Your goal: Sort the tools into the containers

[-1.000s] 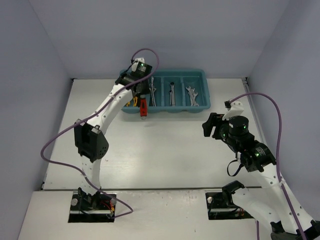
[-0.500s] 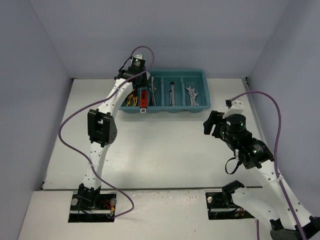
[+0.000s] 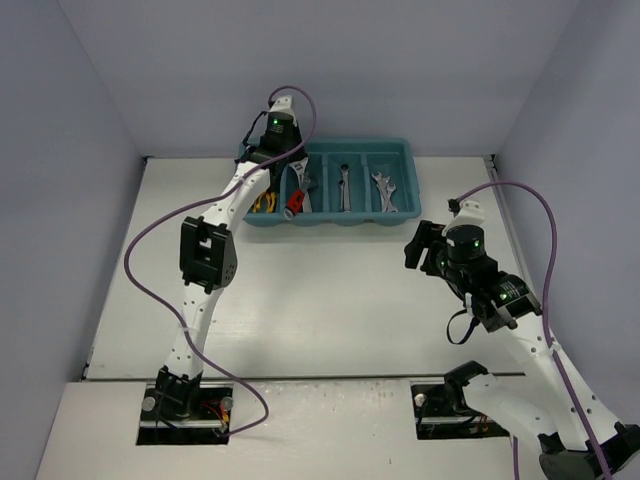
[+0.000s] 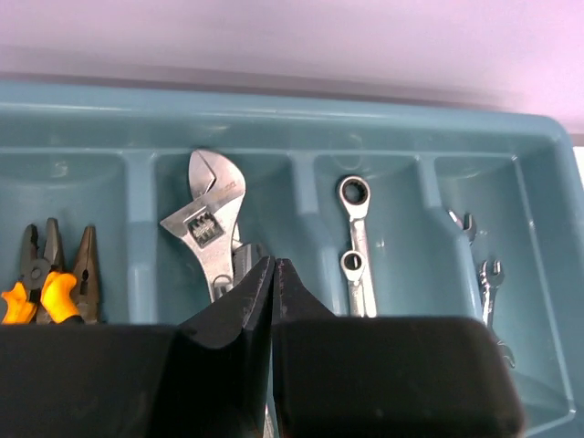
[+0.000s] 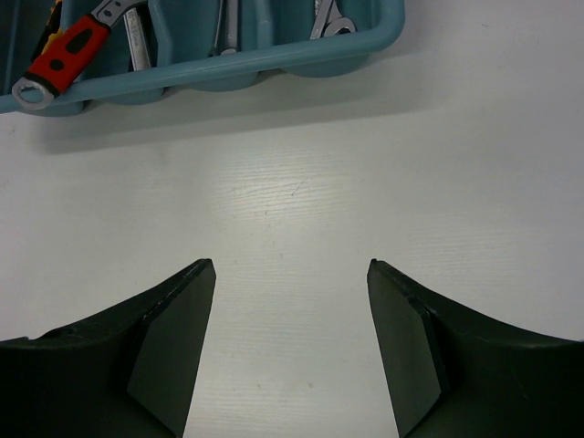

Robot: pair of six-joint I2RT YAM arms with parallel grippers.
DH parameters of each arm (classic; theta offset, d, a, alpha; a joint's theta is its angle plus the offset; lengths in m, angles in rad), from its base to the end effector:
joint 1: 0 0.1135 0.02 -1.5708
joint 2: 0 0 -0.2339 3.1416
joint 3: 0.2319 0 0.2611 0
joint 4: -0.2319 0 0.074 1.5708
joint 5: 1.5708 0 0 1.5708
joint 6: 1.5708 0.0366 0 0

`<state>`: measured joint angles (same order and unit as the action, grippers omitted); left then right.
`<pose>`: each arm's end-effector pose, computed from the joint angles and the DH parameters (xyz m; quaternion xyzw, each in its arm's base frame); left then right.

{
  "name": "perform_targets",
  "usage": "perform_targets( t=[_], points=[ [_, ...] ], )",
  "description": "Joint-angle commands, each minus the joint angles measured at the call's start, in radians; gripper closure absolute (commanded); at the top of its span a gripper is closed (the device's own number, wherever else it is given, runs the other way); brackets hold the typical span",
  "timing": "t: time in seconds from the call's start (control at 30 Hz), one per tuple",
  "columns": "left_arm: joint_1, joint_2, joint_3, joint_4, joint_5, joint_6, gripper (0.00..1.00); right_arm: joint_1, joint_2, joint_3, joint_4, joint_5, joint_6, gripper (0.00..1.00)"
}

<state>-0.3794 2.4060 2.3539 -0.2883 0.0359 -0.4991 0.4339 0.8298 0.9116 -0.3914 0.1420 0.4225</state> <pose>0.5146 -0.2066 0.2802 -0.0385 0.8157 -0.2587 0.5160 0.1977 0.0859 0.3331 0.0372 0.8059 0.1921 0.5588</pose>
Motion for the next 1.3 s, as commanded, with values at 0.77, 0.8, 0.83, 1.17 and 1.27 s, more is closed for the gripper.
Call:
perform_targets(
  t=[0.77,0.8,0.83,1.17,1.27],
  points=[
    [-0.009,-0.302,-0.287,-0.385,0.152,0.030,0.47,0.005,0.048,0.040,0.008,0.005,-0.057,0.34],
    [-0.009,-0.294,-0.289,-0.385,0.156,0.021,0.48,0.005,0.047,0.039,0.008,0.003,-0.055,0.34],
    [-0.009,-0.285,-0.288,-0.385,0.161,0.012,0.49,0.006,0.046,0.038,0.008,0.002,-0.052,0.34],
    [-0.013,-0.208,-0.230,-0.377,0.171,-0.012,1.00,0.006,0.037,0.027,0.008,0.004,-0.042,0.34],
    [-0.013,-0.193,-0.221,-0.337,0.174,-0.018,1.00,0.005,0.037,0.024,0.008,0.010,-0.041,0.34]
  ],
)
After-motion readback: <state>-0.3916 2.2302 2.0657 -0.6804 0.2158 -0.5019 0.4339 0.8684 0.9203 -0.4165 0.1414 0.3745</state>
